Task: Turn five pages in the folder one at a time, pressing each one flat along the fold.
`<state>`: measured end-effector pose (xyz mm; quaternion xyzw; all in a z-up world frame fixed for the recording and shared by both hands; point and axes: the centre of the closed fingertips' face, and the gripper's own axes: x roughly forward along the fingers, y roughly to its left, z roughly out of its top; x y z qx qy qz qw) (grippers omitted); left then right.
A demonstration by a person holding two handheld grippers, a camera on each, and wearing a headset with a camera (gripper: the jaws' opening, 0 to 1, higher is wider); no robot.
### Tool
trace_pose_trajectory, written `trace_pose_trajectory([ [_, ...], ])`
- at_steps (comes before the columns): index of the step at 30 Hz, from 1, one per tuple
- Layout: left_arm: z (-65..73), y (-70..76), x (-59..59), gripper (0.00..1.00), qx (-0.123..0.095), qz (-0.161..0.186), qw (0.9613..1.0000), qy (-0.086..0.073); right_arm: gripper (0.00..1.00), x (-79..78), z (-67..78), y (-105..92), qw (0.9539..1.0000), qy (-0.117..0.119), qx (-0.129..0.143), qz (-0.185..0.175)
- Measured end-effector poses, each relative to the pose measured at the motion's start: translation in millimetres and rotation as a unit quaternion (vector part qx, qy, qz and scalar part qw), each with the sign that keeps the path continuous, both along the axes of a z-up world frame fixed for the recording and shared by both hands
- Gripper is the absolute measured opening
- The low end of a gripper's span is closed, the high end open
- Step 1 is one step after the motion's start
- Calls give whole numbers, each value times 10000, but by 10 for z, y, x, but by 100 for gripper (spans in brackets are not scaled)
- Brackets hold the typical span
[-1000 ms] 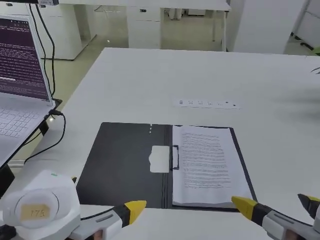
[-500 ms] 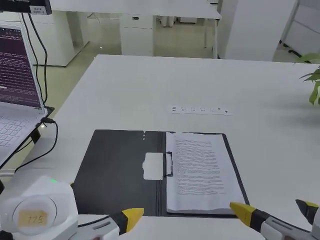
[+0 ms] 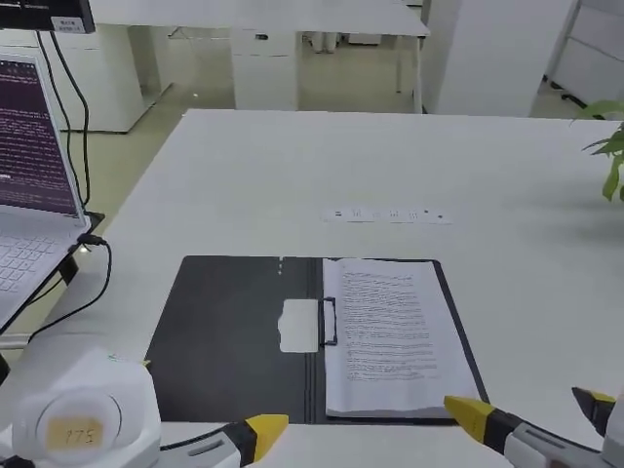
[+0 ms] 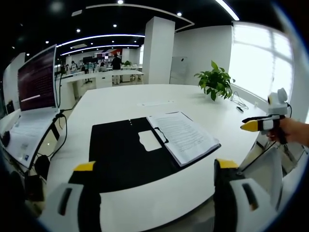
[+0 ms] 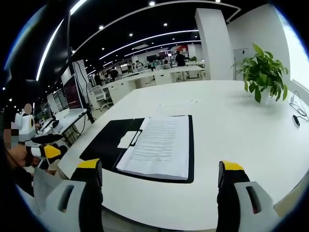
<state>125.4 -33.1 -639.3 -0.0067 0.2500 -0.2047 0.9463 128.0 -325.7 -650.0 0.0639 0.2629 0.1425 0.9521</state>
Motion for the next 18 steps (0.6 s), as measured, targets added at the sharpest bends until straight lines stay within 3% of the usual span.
trace_pose_trajectory([
  [18,-105,-144,128,99,169,-294,9994,94,98,65,-107,-40,10000,26,5,-10],
])
